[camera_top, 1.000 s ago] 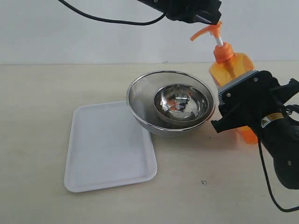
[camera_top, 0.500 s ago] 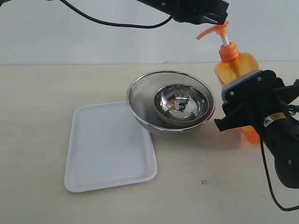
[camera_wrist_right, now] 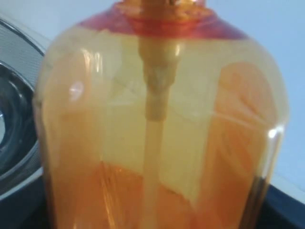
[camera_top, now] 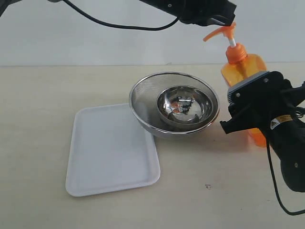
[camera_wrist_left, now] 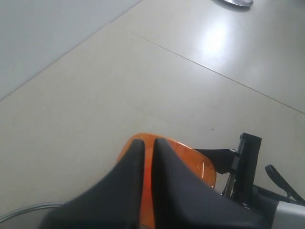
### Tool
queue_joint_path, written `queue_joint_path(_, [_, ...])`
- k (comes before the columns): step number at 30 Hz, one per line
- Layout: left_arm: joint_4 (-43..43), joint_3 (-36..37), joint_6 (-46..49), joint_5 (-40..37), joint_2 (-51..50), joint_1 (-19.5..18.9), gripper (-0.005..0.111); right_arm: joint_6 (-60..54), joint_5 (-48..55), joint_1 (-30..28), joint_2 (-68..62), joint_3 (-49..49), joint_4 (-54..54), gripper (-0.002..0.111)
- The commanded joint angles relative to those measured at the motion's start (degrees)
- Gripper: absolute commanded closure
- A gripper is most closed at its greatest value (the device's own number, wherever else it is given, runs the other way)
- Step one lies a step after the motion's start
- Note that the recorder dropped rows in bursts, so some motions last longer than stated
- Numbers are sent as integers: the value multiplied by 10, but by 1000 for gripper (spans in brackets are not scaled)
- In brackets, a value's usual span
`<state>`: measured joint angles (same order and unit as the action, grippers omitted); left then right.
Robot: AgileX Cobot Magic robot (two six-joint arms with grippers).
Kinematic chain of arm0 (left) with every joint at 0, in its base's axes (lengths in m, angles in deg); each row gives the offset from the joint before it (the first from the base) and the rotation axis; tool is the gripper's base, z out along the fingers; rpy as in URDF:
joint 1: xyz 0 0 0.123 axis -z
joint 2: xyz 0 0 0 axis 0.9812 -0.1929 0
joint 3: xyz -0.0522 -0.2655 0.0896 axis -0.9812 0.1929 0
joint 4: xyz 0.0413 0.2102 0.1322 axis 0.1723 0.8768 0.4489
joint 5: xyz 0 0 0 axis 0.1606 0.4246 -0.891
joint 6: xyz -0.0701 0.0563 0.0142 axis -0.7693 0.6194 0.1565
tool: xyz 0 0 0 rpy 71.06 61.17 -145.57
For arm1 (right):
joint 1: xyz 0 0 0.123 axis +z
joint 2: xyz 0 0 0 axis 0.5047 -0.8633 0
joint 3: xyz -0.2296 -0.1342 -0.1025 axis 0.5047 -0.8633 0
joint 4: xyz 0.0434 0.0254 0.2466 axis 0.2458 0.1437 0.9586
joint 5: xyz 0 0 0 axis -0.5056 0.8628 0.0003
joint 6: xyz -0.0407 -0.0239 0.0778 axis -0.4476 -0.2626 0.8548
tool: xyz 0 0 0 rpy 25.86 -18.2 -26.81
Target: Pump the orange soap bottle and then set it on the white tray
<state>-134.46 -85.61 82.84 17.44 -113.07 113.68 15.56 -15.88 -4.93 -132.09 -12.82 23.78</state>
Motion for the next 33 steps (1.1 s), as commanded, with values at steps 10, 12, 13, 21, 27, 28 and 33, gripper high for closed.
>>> queue_joint_path(10, [23, 13, -1, -72, -36, 19, 102, -6, -54, 4, 8, 7, -66, 108])
queue_joint_path(12, [23, 13, -1, -72, -37, 19, 102, -6, -54, 4, 8, 7, -66, 108])
queue_joint_path(13, [23, 13, -1, -72, -37, 19, 102, -6, -54, 4, 8, 7, -66, 108])
queue_joint_path(21, [15, 13, -1, -72, -37, 19, 102, -6, -55, 4, 8, 7, -67, 108])
queue_joint_path(27, [15, 24, -1, -70, -39, 19, 102, -6, -55, 4, 8, 7, -72, 108])
queue_joint_path(28, [15, 30, -1, -65, -39, 19, 102, -8, -55, 4, 8, 7, -77, 108])
queue_joint_path(33, [15, 57, 13, -50, -39, 19, 102, -8, -55, 4, 8, 7, -80, 108])
